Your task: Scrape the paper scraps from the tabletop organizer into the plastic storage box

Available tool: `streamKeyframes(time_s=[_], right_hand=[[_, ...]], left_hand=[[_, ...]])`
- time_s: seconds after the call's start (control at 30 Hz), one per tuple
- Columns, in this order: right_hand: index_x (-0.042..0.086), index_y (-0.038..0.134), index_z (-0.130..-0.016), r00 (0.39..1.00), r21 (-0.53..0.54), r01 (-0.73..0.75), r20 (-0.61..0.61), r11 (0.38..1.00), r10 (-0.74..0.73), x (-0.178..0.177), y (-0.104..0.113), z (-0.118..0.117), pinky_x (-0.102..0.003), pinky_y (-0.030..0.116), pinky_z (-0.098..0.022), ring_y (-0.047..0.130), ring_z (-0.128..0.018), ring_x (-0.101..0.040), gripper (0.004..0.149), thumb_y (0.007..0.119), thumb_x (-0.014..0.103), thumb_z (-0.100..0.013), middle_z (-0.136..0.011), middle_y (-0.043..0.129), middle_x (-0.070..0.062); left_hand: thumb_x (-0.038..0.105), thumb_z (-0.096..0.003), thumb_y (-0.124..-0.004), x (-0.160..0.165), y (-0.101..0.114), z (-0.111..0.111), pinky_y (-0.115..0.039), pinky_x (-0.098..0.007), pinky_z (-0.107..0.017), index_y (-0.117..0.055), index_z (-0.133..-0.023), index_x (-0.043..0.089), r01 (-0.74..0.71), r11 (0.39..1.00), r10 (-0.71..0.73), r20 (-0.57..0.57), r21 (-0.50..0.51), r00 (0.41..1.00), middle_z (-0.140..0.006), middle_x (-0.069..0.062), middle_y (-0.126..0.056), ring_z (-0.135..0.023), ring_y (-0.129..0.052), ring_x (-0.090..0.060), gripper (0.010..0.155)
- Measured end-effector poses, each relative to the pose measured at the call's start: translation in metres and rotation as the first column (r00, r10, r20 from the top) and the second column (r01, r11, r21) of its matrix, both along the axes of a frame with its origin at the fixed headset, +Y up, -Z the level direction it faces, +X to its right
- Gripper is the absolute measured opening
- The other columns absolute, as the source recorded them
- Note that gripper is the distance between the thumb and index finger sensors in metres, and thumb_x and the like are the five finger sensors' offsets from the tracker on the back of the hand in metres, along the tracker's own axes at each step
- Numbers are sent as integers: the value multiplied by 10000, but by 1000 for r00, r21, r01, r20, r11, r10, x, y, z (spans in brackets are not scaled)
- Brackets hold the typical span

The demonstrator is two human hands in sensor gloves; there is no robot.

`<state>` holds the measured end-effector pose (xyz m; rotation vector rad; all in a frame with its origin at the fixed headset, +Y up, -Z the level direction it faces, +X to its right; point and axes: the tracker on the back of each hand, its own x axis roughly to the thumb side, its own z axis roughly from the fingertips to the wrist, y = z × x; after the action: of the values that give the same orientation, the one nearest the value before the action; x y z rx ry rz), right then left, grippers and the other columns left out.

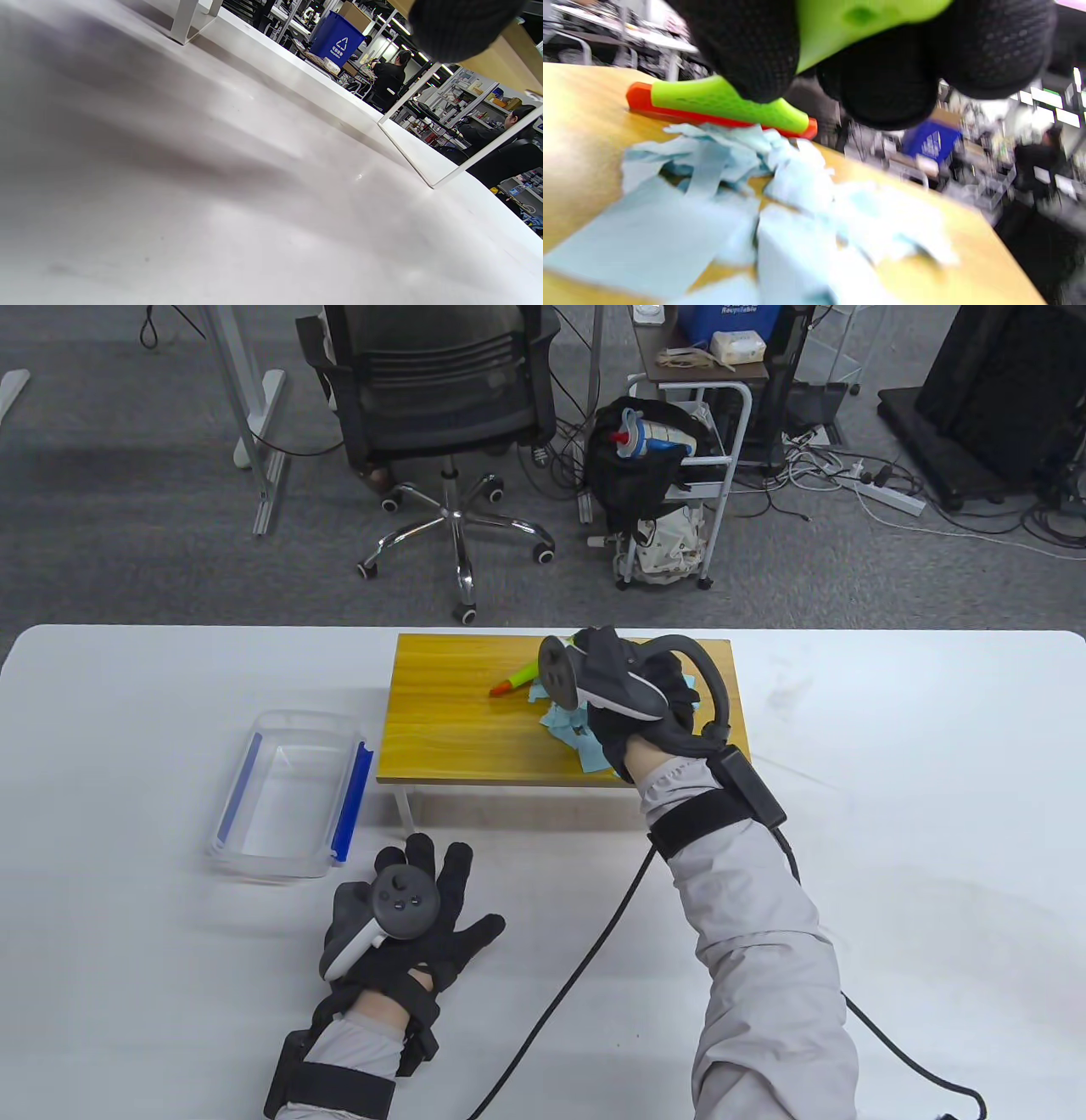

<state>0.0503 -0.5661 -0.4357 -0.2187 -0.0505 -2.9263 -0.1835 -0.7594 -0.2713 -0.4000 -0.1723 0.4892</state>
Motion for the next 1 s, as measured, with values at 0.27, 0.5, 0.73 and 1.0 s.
streamKeyframes(time_s=[0.27, 0.5, 0.73, 1.0], right_hand=[[139, 668, -967, 975, -50, 187, 130, 981, -179, 33, -6, -7, -523, 828, -364, 976, -443, -317, 650, 944, 252, -390, -762, 899, -120], [79, 670, -927, 892, 181, 397, 157, 900, -425, 86, -1, 24, -477, 896, -314, 1010, -433, -271, 611, 920, 263, -401, -732, 884, -121], [46, 617, -952, 754, 452, 505, 183, 736, -630, 177, -19, 79, -442, 895, -267, 1009, -356, -254, 633, 907, 251, -427, -759, 860, -158], [49, 508, -998, 696, 590, 369, 336, 718, -634, 248, -80, 129, -474, 849, -336, 957, -440, -283, 652, 850, 249, -481, -810, 782, -162]], left_hand=[[732, -506, -681, -1, 0, 0, -64, -786, -627, -88, -1072, 426, 1, 1000, -1, -6, 4, 1000, -1117, -40, 145, -1006, 133, -460, 876], [732, -505, -682, -3, 1, 0, -65, -786, -628, -88, -1073, 424, -6, 1000, 6, -14, 20, 1000, -1119, -44, 141, -1007, 131, -460, 878], [735, -499, -682, -6, 2, 2, -72, -785, -631, -108, -1085, 407, -4, 997, 7, -31, 74, 999, -1127, -52, 127, -1008, 128, -459, 883], [736, -496, -682, -7, 3, 7, -96, -790, -637, -105, -1089, 370, -15, 990, 26, -78, 143, 997, -1115, -60, 135, -1012, 108, -472, 904]])
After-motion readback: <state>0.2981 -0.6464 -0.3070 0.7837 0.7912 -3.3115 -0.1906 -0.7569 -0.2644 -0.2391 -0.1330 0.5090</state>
